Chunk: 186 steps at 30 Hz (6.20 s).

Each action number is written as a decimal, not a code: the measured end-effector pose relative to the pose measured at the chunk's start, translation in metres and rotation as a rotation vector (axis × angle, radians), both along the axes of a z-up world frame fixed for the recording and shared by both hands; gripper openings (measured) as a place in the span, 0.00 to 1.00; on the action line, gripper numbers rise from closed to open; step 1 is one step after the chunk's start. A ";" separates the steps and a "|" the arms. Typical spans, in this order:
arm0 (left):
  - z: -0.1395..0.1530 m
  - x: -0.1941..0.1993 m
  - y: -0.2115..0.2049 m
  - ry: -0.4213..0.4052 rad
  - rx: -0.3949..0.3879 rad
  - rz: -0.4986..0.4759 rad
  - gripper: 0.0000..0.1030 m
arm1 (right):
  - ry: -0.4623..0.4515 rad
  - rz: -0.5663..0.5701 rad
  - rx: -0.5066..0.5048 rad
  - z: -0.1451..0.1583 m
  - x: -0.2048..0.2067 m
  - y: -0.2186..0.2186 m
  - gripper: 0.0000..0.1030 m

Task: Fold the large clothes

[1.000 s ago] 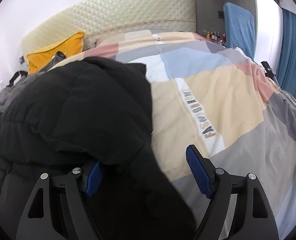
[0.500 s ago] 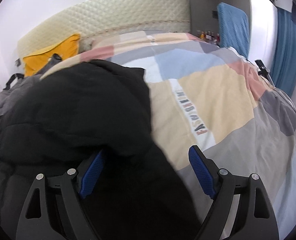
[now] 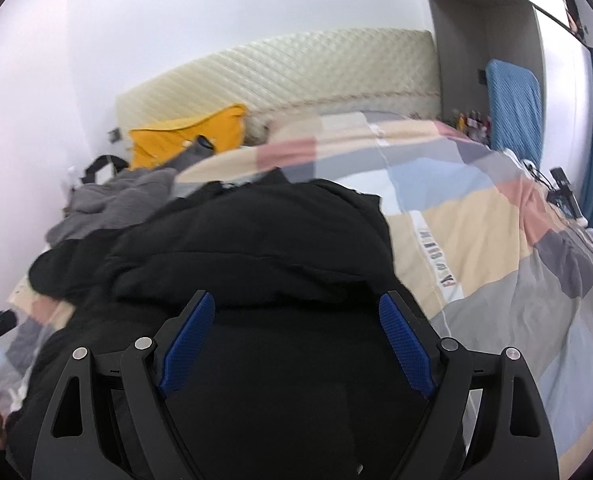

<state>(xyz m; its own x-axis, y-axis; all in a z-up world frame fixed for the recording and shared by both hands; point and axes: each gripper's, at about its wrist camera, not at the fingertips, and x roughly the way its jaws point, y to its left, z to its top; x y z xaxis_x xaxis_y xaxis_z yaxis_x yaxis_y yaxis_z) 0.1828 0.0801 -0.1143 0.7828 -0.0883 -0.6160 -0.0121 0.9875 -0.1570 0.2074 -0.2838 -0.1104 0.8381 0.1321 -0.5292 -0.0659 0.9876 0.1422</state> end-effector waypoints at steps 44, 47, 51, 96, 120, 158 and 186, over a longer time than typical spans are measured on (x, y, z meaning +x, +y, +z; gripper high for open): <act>0.035 -0.055 0.006 -0.073 0.066 -0.048 0.99 | -0.190 0.063 -0.058 0.018 -0.148 0.023 1.00; 0.053 -0.043 0.029 -0.053 0.041 -0.040 0.99 | -0.185 0.052 -0.043 0.017 -0.146 0.020 1.00; 0.081 -0.026 0.067 -0.057 0.051 0.013 0.99 | -0.181 0.038 -0.031 0.017 -0.144 0.017 1.00; -0.143 0.191 0.489 0.160 -0.397 0.532 0.98 | 0.038 -0.161 -0.121 0.002 -0.060 0.064 1.00; -0.037 0.189 0.456 0.084 -0.379 0.587 0.08 | 0.026 -0.114 -0.074 0.023 -0.074 0.069 1.00; 0.245 0.133 0.019 -0.303 0.179 0.080 0.08 | -0.105 0.012 0.073 0.033 -0.117 -0.031 1.00; 0.038 0.177 -0.287 -0.062 0.272 -0.382 0.08 | -0.134 -0.114 0.150 0.016 -0.109 -0.087 1.00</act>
<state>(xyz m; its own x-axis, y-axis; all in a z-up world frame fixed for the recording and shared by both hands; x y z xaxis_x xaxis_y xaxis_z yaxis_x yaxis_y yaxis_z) 0.3597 -0.2064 -0.0766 0.7615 -0.2192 -0.6100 0.3615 0.9247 0.1191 0.0987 -0.3709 -0.0944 0.9136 0.1011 -0.3939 0.0171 0.9582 0.2857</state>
